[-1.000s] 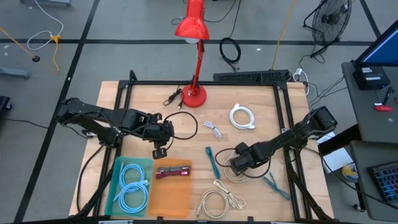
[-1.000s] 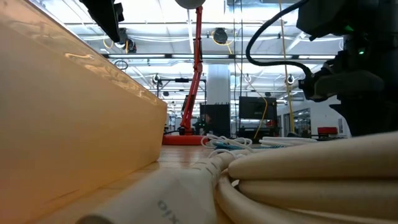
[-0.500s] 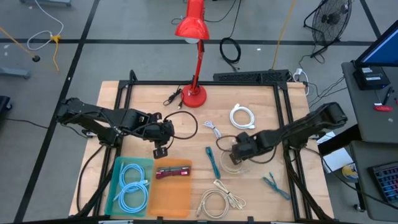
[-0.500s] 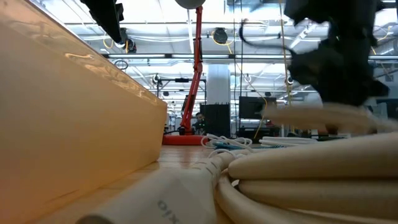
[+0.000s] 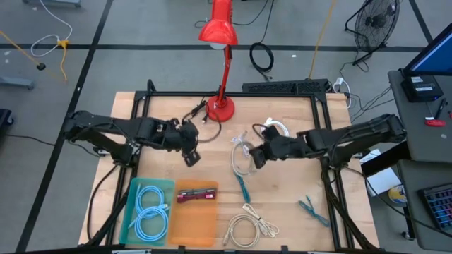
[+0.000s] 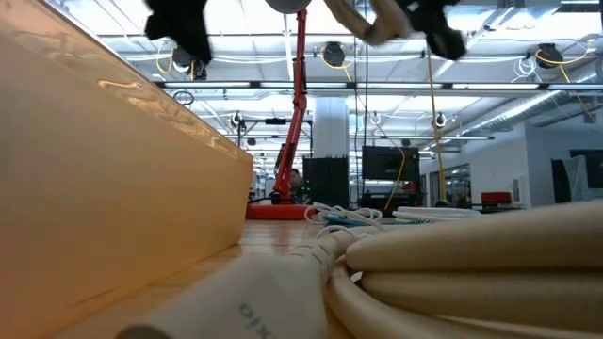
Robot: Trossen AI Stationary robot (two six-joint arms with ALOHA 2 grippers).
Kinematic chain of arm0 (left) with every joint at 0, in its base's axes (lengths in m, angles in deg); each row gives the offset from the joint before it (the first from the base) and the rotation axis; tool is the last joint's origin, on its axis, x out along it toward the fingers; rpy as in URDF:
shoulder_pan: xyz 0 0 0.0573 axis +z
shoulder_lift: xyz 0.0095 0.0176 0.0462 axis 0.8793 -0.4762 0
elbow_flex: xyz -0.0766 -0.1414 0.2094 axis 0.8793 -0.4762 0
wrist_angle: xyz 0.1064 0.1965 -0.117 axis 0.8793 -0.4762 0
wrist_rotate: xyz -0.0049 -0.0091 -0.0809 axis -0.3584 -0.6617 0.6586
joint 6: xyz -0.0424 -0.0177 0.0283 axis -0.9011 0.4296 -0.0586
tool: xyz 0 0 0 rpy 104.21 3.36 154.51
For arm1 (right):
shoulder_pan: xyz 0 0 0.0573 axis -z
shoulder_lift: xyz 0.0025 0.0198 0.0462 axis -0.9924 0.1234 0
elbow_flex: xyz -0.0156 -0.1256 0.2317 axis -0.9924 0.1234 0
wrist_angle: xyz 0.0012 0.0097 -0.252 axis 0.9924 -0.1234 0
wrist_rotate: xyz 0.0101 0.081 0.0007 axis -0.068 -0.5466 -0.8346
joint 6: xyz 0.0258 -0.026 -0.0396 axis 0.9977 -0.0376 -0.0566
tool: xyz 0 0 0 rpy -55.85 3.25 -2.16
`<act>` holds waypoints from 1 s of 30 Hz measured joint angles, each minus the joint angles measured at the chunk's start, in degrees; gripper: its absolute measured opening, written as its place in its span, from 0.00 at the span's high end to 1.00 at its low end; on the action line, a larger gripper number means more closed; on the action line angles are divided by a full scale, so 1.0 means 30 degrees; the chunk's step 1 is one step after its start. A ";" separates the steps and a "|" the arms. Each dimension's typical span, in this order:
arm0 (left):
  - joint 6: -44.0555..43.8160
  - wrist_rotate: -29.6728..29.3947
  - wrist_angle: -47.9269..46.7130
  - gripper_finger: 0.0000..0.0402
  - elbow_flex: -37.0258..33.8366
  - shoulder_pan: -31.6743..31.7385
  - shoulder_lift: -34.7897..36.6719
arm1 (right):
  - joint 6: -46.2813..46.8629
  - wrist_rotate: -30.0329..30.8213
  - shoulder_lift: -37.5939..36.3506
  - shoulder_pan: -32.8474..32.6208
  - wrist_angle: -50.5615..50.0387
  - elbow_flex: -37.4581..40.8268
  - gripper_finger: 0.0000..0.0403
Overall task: Pick & Place USB Port
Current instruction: Put the top brown USB cable into the blue bin
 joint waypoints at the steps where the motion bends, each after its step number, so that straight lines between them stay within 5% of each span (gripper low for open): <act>1: 0.0040 0.0244 0.1026 0.82 0.0000 0.0242 0.0221 | -0.0541 0.0395 0.0021 0.0038 0.0827 -0.0055 0.93; 13: 0.1508 0.9291 1.0309 0.82 0.0007 0.2784 0.1218 | -0.3273 0.5705 0.0536 0.0779 0.3814 -0.0120 0.93; 21: 0.2370 1.1643 1.2922 0.82 0.0007 0.3023 0.1210 | -0.4268 0.5625 0.0541 0.1047 0.4930 -0.0120 0.93; 30: 0.1672 1.1458 1.3666 0.79 0.0007 0.3629 0.1203 | -0.4619 0.5670 0.0536 0.1448 0.5828 -0.0120 0.93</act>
